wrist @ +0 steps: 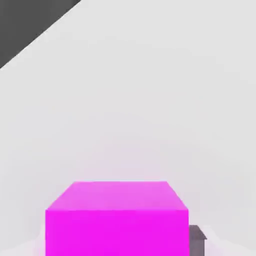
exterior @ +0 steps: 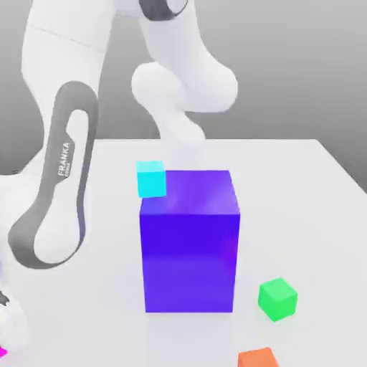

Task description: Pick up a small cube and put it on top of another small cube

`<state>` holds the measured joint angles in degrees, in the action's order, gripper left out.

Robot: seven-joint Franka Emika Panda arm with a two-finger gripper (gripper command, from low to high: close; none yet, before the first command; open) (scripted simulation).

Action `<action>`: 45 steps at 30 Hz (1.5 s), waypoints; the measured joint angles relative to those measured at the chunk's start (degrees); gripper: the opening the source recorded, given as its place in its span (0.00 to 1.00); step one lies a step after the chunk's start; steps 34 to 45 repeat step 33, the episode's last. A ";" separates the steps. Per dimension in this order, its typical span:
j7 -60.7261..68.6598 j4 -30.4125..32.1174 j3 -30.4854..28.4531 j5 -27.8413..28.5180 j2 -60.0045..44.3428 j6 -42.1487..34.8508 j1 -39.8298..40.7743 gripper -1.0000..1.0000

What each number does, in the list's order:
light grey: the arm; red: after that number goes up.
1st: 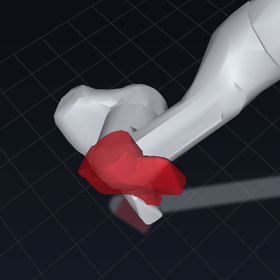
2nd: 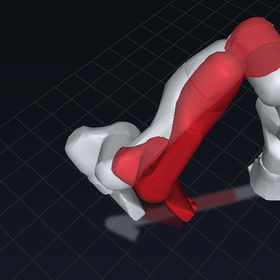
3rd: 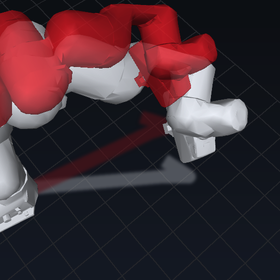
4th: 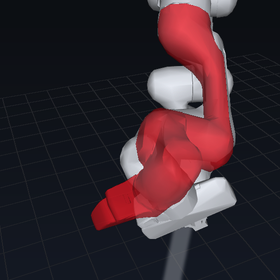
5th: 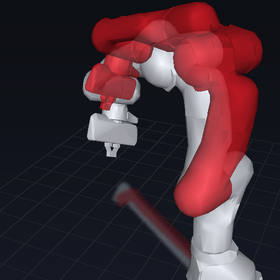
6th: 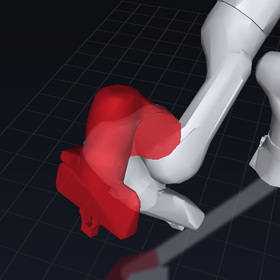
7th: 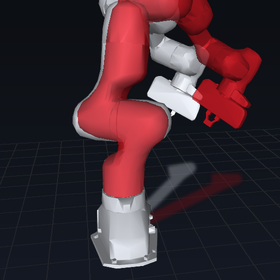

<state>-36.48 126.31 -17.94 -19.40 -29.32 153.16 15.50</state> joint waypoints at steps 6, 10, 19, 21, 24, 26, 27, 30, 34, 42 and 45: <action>2.18 5.59 1.53 6.94 9.42 -3.21 -7.01 0.00; 7.40 10.48 6.45 11.13 14.33 -2.81 -12.63 0.00; 21.56 21.50 19.17 17.49 25.06 -1.85 -25.62 0.00; 25.31 23.95 21.39 18.08 27.47 -1.59 -29.73 0.00; 30.69 27.38 23.52 18.69 30.45 -0.78 -36.13 0.00; 31.52 27.96 22.49 19.29 28.34 1.98 -40.36 0.00; 31.56 28.00 21.57 19.54 26.62 3.76 -39.25 0.00; 31.04 27.82 20.49 20.49 20.86 9.35 -38.54 1.00; 31.04 27.82 20.49 20.49 20.86 9.34 -38.54 1.00; 31.04 27.82 20.49 20.49 20.86 9.34 -38.54 1.00; 31.04 27.82 20.49 20.49 20.86 9.34 -38.54 1.00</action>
